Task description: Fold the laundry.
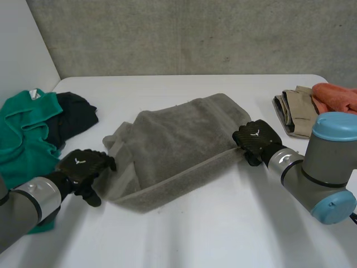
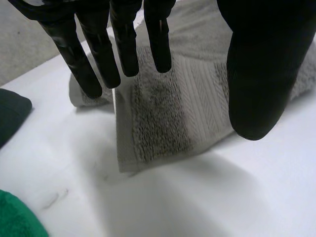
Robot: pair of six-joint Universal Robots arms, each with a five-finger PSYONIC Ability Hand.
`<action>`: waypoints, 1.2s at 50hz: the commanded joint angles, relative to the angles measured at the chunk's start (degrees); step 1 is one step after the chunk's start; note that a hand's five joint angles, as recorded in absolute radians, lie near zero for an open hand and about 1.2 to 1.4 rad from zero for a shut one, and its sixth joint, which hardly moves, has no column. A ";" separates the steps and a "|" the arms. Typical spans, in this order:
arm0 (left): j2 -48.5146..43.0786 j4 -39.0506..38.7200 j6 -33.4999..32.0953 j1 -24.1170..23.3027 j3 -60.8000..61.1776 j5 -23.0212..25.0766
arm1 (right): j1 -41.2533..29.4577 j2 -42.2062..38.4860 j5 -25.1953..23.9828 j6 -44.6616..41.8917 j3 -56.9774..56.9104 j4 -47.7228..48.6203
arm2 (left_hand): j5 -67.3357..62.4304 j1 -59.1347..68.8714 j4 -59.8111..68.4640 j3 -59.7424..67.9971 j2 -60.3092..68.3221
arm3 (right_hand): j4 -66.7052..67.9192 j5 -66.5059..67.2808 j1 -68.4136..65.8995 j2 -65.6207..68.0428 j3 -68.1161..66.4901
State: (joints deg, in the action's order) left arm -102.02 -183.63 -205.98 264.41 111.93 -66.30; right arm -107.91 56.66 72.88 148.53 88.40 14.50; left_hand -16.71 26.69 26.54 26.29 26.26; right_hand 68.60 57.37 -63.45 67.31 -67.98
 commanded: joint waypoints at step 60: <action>23.78 20.05 0.14 -7.68 -18.75 -16.76 | 5.61 29.29 4.20 -11.86 -8.41 -23.90 | -53.29 53.31 53.46 53.71 53.74 | 11.40 12.63 -16.55 12.69 -12.02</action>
State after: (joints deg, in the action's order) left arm -89.93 -174.68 -205.89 255.10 98.36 -82.63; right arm -103.62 74.50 76.80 140.29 84.84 -1.86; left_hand -55.09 63.31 68.61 68.13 68.47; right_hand 68.66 57.37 -63.45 67.31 -68.17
